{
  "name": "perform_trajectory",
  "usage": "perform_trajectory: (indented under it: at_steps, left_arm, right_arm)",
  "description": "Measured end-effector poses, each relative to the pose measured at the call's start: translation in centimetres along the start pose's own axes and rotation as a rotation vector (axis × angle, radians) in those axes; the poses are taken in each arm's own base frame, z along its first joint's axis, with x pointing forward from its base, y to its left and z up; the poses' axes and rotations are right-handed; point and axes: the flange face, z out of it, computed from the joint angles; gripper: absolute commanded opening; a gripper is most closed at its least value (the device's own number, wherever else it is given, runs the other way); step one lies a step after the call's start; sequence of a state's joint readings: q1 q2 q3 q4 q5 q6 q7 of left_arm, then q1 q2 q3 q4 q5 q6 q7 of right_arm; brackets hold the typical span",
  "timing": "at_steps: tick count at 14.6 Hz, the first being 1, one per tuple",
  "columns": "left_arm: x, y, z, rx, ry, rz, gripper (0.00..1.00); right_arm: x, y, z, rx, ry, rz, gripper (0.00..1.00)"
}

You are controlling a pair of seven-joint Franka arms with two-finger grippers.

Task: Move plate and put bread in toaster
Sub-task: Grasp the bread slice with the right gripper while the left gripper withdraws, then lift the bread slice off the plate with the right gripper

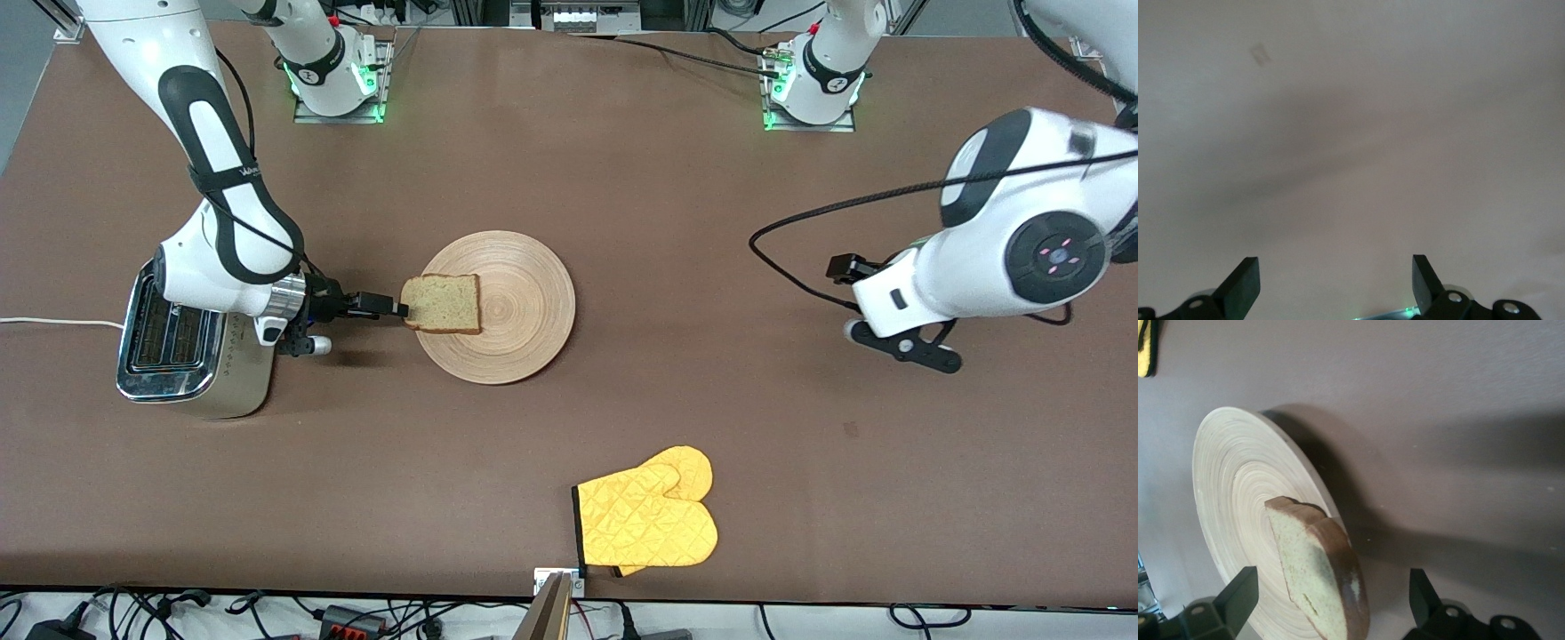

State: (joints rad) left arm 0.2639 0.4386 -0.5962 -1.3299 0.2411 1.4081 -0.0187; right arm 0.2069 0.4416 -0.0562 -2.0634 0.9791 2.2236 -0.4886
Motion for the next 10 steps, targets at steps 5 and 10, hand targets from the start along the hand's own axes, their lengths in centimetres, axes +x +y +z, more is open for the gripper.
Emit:
perform_trajectory:
  at_steps: [5, 10]
  left_arm:
    - [-2.7, -2.0, -4.8, 0.046, 0.079, -0.088, 1.0]
    - [-6.9, -5.9, -6.0, -0.009, 0.186, -0.229, 1.0]
  right_arm:
    - [-0.6, -1.4, 2.0, -0.017, 0.014, -0.042, 0.95]
    - [-0.8, 0.0, 2.9, 0.006, 0.018, -0.085, 0.64]
